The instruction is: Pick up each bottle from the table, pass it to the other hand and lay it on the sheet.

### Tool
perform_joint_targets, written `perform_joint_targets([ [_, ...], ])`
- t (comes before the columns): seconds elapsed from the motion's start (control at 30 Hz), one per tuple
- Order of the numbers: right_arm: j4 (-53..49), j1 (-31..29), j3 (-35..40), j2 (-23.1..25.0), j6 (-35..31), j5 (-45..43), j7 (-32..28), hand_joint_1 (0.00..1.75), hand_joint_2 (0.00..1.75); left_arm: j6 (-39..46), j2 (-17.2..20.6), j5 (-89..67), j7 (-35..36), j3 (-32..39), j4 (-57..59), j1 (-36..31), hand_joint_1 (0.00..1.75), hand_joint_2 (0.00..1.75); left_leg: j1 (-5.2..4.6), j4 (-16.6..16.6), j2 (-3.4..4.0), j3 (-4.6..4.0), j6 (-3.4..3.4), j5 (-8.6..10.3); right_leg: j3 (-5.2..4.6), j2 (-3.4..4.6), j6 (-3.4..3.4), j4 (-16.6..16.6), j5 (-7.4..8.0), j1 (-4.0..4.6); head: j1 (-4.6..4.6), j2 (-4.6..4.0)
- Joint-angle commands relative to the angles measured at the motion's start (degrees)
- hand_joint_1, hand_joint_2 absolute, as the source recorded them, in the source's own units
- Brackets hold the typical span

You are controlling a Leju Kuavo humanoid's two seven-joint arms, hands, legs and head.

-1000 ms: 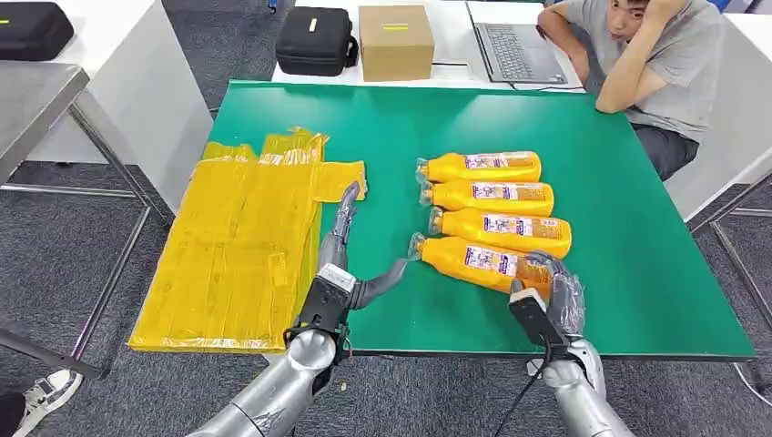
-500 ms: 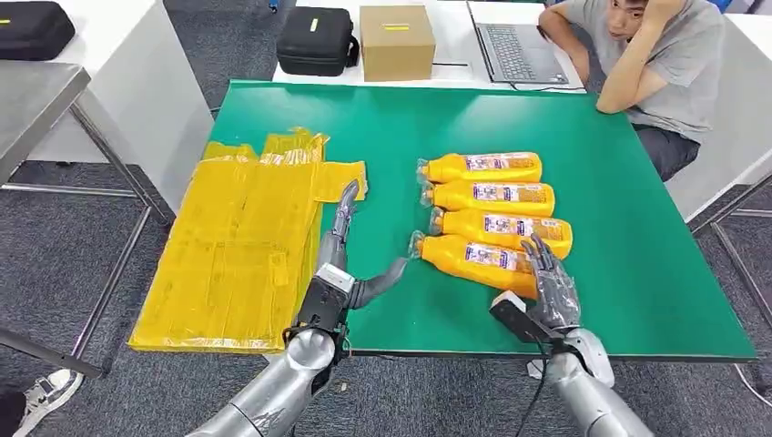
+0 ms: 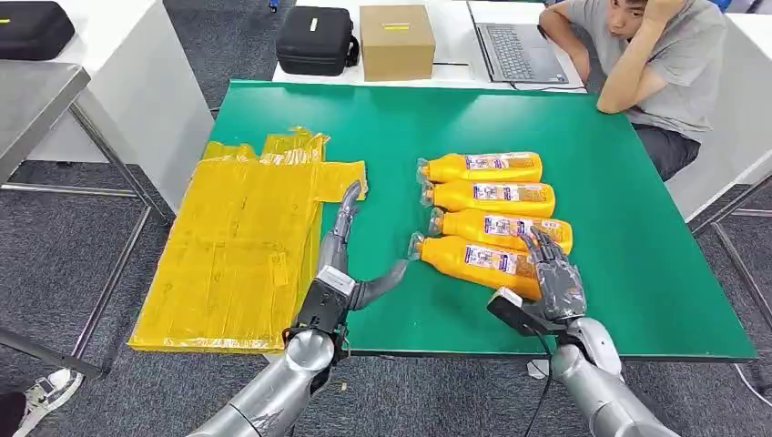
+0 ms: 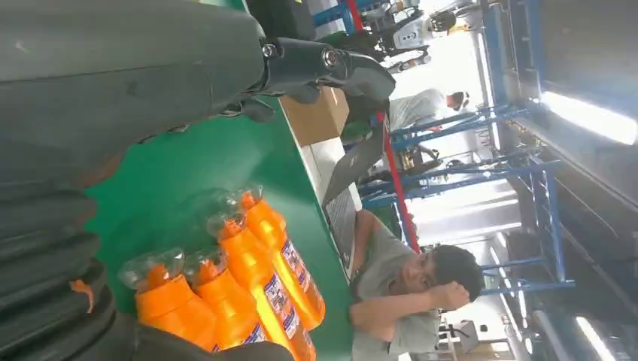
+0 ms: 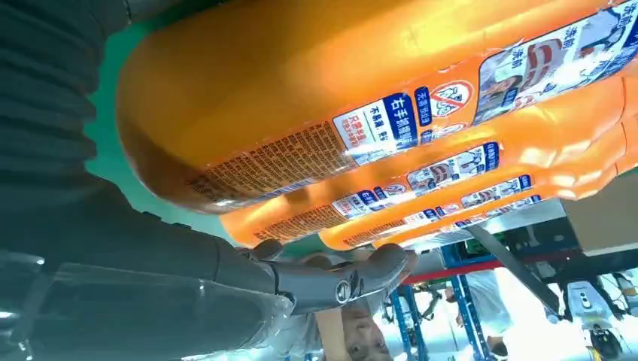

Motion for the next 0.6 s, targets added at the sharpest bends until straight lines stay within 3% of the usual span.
perform_joint_targets([
  [0.03, 4.4, -4.3, 2.5, -0.4, 2.3, 5.0, 4.3, 0.0, 1.75, -0.5, 1.8, -0.2, 0.2, -0.8, 0.8, -2.0, 0.0, 1.75, -0.06, 0.0, 0.16, 0.18, -0.09, -0.08, 0.09, 0.11, -0.07, 0.1, -0.07, -0.05, 0.0, 0.0],
  [0.23, 4.4, -5.3, 1.5, 0.3, 8.2, 6.0, 6.4, 0.0, 1.75, -0.5, 0.9, -0.1, 0.2, -0.6, 2.1, -2.8, 0.0, 1.75, -0.05, 0.0, 0.16, 0.17, -0.09, -0.07, 0.08, 0.1, -0.08, 0.1, -0.06, -0.04, -0.02, 0.0],
  [0.4, 5.3, -5.2, 0.5, 0.5, 17.0, 8.6, 10.7, 0.0, 1.75, -0.6, 0.8, 0.0, 0.2, -0.1, 2.2, -2.7, 0.0, 1.75, 0.0, 0.0, 0.07, 0.11, -0.06, -0.02, 0.07, 0.03, -0.05, 0.0, -0.02, 0.01, 0.0, 0.0],
  [0.6, 5.7, -5.6, 1.0, 0.8, 19.2, 10.2, 11.3, 0.0, 1.75, -0.9, 0.7, -0.3, 0.2, -0.1, 2.4, -2.9, 0.0, 1.75, -0.01, 0.0, 0.13, 0.31, -0.1, -0.03, 0.19, 0.07, -0.09, 0.0, -0.02, 0.01, 0.0, 0.0],
])
